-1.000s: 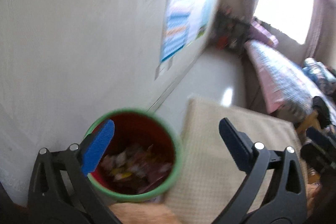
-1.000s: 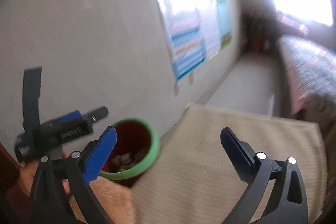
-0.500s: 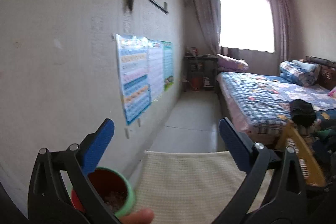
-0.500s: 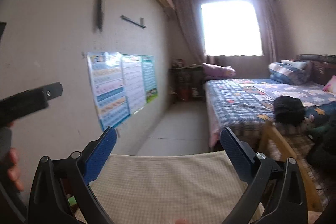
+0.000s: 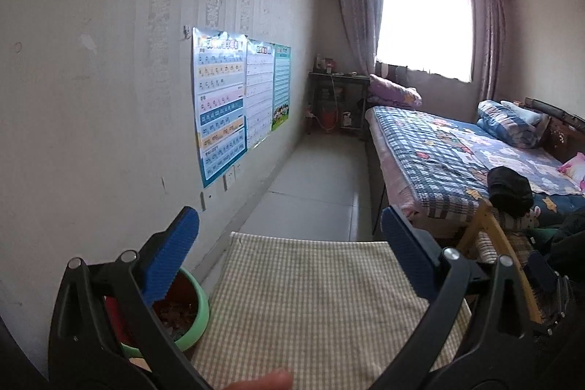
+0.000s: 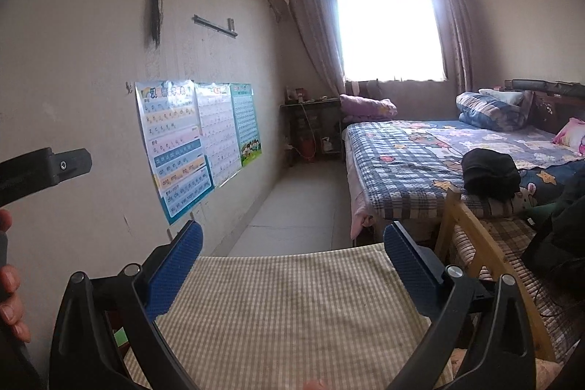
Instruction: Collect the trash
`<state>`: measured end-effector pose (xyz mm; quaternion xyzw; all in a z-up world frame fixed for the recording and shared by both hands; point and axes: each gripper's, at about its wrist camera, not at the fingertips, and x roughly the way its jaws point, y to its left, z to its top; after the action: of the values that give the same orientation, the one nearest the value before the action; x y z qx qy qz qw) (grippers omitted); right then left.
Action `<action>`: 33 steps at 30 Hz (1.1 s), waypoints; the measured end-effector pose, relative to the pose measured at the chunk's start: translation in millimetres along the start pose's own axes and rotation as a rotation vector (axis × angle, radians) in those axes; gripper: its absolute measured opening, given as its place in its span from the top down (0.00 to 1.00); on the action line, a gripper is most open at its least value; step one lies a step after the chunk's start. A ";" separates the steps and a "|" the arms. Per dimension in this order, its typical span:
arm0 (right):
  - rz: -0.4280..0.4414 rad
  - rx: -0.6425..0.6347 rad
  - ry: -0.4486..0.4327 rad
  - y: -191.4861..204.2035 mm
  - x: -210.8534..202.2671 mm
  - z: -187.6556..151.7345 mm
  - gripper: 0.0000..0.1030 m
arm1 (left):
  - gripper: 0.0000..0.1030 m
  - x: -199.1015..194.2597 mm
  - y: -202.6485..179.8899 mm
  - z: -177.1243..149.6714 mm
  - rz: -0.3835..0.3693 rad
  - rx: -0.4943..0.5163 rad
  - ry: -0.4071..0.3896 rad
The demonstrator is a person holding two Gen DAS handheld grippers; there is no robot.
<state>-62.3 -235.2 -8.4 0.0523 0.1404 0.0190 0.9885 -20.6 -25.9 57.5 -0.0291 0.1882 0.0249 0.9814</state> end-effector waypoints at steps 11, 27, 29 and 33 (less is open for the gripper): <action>0.035 -0.044 0.025 18.7 6.3 -6.4 0.07 | 0.05 3.1 11.5 -2.0 0.024 -0.012 0.020; 0.034 -0.042 0.052 16.4 11.7 -8.7 0.07 | 0.05 9.7 7.6 -5.3 0.028 0.007 0.048; 0.035 -0.040 0.056 16.2 12.4 -9.0 0.07 | 0.05 11.1 8.4 -5.5 0.027 0.004 0.052; 0.035 -0.041 0.062 16.7 14.0 -10.3 0.07 | 0.05 14.5 10.2 -6.6 0.024 0.002 0.062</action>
<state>-52.1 -216.8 -20.3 0.0340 0.1697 0.0409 0.9841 -10.2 -15.6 45.5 -0.0264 0.2188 0.0357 0.9748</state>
